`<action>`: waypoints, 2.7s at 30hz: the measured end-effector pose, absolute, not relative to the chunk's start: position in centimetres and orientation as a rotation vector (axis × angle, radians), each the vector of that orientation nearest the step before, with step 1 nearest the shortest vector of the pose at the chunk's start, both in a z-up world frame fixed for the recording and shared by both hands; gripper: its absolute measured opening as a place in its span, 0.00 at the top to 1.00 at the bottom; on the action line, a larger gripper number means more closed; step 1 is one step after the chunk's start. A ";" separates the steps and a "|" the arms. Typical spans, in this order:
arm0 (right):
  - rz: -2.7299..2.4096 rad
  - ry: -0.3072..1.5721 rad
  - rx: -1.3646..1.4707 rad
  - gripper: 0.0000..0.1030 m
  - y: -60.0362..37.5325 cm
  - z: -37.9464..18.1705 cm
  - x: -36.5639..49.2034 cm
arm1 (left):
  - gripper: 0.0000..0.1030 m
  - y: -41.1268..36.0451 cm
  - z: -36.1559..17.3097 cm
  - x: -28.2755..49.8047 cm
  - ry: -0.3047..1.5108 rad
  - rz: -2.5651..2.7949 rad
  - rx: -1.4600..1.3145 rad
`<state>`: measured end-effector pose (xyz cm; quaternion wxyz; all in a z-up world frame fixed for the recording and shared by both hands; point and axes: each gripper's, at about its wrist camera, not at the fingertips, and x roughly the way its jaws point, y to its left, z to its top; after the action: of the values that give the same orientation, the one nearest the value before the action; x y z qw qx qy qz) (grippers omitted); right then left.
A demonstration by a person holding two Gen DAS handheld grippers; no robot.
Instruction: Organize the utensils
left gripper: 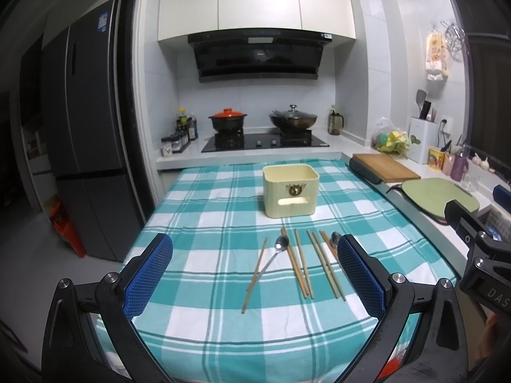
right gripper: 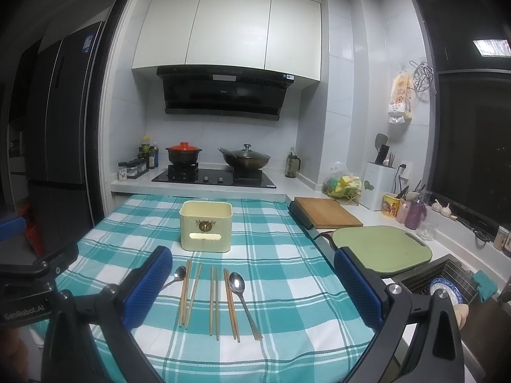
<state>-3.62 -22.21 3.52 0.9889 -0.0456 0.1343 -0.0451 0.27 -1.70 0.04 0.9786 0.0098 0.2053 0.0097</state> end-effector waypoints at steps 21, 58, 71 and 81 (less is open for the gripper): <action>-0.096 0.276 -0.084 0.00 -22.7 3.3 -3.3 | 0.01 -2.3 0.4 0.6 0.422 0.016 0.028; -0.062 0.316 -0.034 0.00 -25.7 -1.8 3.2 | 0.00 -1.0 -6.6 10.1 0.642 -0.077 0.014; 0.133 0.727 0.062 0.00 -28.3 -11.5 10.6 | 0.01 1.9 -14.5 15.9 0.858 -0.149 0.055; 0.170 0.890 0.003 0.23 -29.6 -15.2 17.1 | 0.01 3.3 -17.6 24.2 0.973 -0.213 -0.009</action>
<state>17.08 -29.60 -15.15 0.8990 0.0013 0.4301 0.0820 24.16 3.33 -17.61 0.8786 -0.0044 0.4664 -0.1024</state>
